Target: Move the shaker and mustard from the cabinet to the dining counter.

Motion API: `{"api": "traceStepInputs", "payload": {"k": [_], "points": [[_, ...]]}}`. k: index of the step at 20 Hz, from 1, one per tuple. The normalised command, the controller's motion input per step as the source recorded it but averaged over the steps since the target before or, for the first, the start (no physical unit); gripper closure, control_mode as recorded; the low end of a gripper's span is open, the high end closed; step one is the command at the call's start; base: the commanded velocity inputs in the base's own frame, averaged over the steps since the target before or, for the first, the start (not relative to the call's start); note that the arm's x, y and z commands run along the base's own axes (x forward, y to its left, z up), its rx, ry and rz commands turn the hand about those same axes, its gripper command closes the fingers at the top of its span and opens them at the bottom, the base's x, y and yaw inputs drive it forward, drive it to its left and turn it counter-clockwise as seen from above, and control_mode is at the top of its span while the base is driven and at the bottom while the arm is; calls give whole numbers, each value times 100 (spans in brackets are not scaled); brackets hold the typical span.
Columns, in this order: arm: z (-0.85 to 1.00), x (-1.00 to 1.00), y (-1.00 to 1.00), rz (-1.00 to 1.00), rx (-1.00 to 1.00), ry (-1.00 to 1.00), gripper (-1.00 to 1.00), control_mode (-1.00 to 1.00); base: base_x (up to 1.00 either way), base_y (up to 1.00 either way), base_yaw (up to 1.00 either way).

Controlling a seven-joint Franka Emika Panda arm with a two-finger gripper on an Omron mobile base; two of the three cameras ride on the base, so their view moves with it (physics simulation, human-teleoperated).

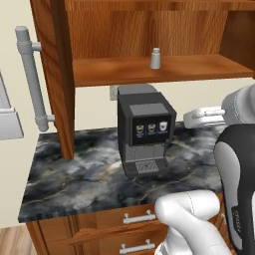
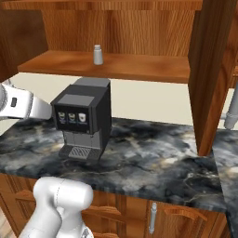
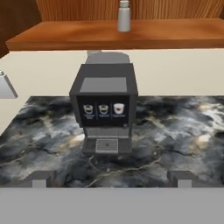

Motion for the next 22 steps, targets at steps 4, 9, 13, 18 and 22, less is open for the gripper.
{"api": "traceStepInputs", "payload": {"k": [4,9,13,18,22], "points": [[19,15,-34,-5,0,0,-100,-100,0,0,0],[3,31,-24,0,0,-3,-100,-100,0,0,0],[11,34,-2,0,0,-8,-100,-100,0,0,0],[4,47,0,0,0,-12,-100,-100,0,0,0],[0,51,0,0,0,-16,-100,-100,0,0,0]]}}
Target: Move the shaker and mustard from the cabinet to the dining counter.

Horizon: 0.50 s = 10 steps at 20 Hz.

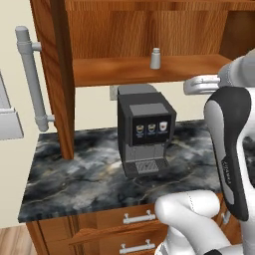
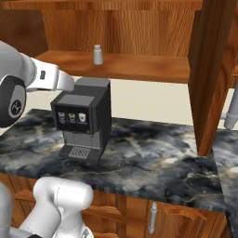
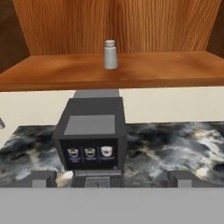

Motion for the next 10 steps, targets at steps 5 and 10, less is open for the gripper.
{"api": "traceStepInputs", "payload": {"k": [5,10], "points": [[1,59,0,0,0,-10,-100,-100,0,0,0],[1,78,0,0,0,0,-100,-100,0,0,0]]}}
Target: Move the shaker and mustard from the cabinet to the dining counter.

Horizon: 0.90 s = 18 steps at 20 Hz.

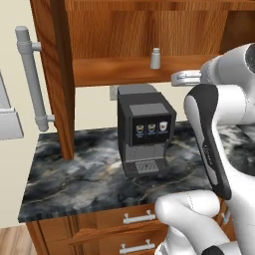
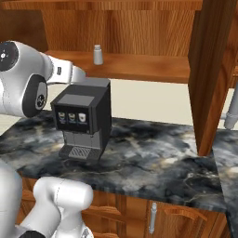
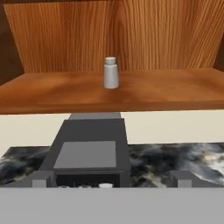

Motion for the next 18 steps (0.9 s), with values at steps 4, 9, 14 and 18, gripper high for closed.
{"api": "traceStepInputs", "payload": {"k": [4,9,14,18], "points": [[0,77,0,0,-2,0,-100,-100,0,0,0],[0,72,0,0,-5,0,-100,-100,0,0,0],[0,55,0,-2,-3,2,-100,-100,0,0,0],[0,51,0,-3,0,8,-100,-100,0,0,0]]}}
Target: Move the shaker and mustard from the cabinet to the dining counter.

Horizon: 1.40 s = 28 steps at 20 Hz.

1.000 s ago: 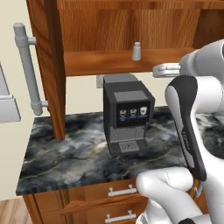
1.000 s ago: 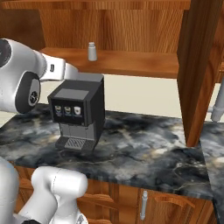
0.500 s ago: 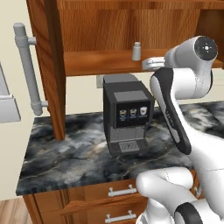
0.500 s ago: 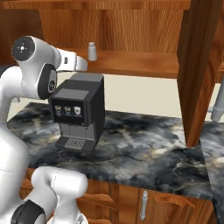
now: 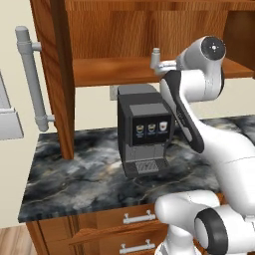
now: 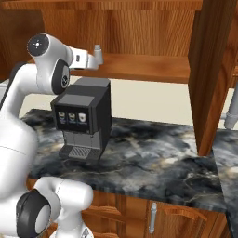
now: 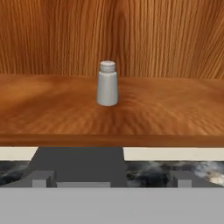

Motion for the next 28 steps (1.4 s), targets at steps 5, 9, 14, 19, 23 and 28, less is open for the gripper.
{"api": "traceStepInputs", "payload": {"k": [5,9,14,19,23,28], "points": [[-2,58,0,-2,0,5,-100,-100,0,0,0],[-5,47,0,-1,0,0,-100,-100,0,0,0],[-17,45,0,-1,0,0,-100,-100,0,0,0],[-3,35,0,0,0,1,-100,-100,0,0,0],[0,32,0,0,0,2,-100,-100,0,0,0],[0,33,0,0,0,4,-100,-100,0,0,0]]}}
